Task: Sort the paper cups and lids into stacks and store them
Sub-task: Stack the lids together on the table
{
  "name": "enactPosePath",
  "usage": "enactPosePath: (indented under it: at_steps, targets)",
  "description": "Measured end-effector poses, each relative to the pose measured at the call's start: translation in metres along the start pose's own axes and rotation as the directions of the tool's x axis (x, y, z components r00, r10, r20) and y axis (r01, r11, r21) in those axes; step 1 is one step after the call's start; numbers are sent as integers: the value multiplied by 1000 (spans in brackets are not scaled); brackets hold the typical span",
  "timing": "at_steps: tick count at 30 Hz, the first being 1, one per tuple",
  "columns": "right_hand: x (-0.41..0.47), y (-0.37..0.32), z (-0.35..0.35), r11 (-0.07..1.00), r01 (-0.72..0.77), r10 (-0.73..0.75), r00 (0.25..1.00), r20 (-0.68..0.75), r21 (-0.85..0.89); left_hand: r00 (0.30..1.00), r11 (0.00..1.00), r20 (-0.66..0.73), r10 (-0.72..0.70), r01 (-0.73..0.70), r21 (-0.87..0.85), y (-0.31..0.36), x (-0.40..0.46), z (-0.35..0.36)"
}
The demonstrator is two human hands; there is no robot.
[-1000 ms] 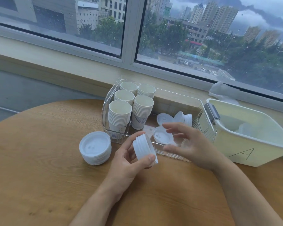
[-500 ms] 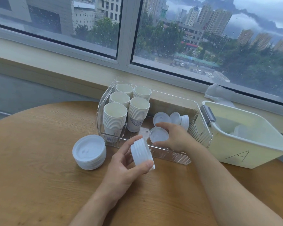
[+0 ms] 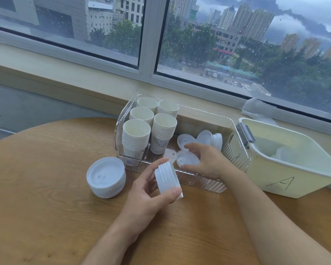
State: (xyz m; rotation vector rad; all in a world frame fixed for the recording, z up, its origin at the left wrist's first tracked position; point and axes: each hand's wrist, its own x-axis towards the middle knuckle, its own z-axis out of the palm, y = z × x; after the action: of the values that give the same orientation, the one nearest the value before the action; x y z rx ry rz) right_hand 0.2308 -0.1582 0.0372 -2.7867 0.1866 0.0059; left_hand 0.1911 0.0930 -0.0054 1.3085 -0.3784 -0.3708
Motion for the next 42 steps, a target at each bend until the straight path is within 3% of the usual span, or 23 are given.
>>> enactPosePath:
  at_steps: [6, 11, 17, 21, 28, 42]
  targets:
    - [-11, 0, -7, 992, 30, -16, 993, -114, 123, 1000, 1000, -3, 1, -1, -8, -2, 1, 0]
    - [-31, -9, -17, 921, 124, -44, 976, -215, 370, 1000, 1000, 11, -10, 10, -15, -2, 1, 0]
    - [-86, -27, -10, 727, 253, -137, 964, -226, 638, 999, 996, 34, -28, 30, -82, 0, -1, 1]
    - [-123, -25, 24, 569, 216, -59, 973, -222, 793, 997, 999, 70, -21, 23, -31, -1, -2, -1]
    - [-147, -16, 56, 350, 199, 89, 966, -244, 915, 990, 980, 139, -7, -21, 198, 0, -8, 2]
    - [-144, -8, 65, 364, 156, -32, 987, -155, 918, 973, 959, 231, -8, -58, 277, -8, -15, 10]
